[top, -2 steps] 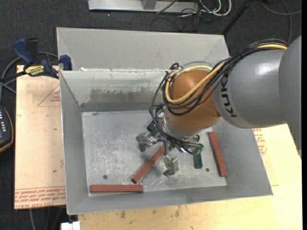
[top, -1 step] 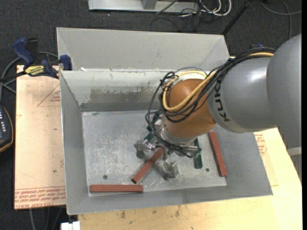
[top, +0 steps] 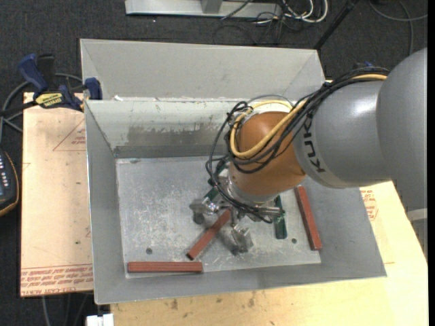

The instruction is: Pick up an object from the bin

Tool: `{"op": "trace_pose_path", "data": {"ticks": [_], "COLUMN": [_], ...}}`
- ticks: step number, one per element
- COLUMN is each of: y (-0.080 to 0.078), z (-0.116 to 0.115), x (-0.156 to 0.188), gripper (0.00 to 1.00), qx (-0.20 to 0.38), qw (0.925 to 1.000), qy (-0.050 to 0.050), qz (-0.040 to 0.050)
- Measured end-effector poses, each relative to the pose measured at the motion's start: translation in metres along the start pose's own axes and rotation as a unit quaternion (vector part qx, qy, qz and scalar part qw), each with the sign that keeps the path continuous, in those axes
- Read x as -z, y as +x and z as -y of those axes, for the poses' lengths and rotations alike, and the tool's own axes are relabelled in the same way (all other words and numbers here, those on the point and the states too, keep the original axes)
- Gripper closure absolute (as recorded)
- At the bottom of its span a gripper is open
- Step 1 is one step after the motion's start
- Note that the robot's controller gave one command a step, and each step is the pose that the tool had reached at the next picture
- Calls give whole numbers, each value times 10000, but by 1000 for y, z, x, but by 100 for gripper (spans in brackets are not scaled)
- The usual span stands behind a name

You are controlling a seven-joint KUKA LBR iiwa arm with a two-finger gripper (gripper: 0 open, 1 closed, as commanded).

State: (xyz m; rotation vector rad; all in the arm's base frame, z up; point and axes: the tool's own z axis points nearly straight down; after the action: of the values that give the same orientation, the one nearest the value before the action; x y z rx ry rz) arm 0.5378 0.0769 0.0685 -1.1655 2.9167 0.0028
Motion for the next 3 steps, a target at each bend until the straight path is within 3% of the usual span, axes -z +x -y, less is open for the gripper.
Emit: {"op": "trace_pose_path", "data": {"ticks": [1, 2, 3], "y": [-1, -2, -4], "z": [1, 1, 1], "x": [1, 28, 90], "gripper": [100, 100, 100], "qx": [-9, -23, -38], "qw": [10000, 10000, 10000], "qy": [8, 14, 26], "qz": [11, 17, 32]}}
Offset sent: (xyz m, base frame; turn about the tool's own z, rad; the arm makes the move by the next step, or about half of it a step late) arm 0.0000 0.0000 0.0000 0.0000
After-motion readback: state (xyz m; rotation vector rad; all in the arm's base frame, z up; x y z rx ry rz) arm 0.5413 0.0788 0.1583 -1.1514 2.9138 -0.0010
